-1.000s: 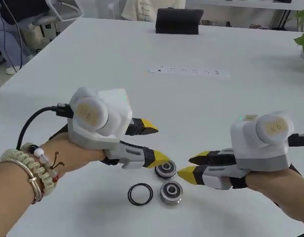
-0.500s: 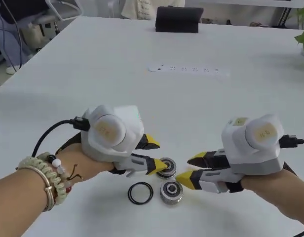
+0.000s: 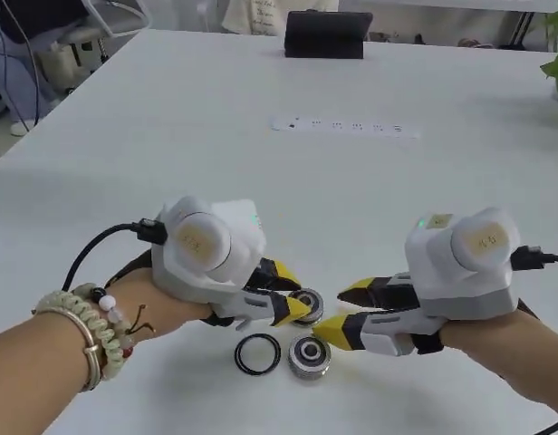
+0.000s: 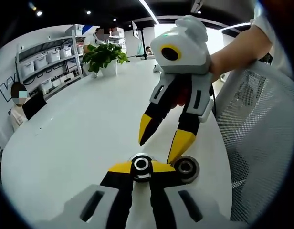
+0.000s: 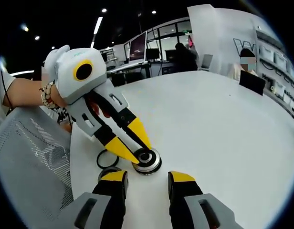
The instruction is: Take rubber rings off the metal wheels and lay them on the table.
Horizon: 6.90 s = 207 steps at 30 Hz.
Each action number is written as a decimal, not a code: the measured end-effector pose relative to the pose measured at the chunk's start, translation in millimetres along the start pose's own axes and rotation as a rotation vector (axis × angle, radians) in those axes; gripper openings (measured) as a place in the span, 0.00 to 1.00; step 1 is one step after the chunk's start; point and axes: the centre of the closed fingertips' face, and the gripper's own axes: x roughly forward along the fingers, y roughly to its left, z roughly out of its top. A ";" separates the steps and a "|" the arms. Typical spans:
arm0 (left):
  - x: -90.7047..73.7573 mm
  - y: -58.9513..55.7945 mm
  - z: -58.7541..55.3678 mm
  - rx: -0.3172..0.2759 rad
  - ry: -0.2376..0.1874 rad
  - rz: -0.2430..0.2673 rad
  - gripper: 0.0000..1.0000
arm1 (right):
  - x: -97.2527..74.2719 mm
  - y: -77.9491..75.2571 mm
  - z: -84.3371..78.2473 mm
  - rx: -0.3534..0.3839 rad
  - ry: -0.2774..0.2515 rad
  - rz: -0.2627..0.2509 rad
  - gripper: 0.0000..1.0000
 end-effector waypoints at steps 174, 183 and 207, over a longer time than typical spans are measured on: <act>6.7 -2.2 3.4 -0.098 -0.082 -0.008 0.07 | -4.3 -4.0 13.2 0.393 -0.065 -0.007 0.00; 7.0 -1.8 3.8 -0.100 -0.085 -0.008 0.07 | -4.7 -3.2 15.4 0.391 -0.075 0.002 0.00; 8.2 -2.9 5.4 -0.108 -0.100 0.013 0.07 | -4.1 -2.2 10.9 0.378 -0.059 0.003 0.00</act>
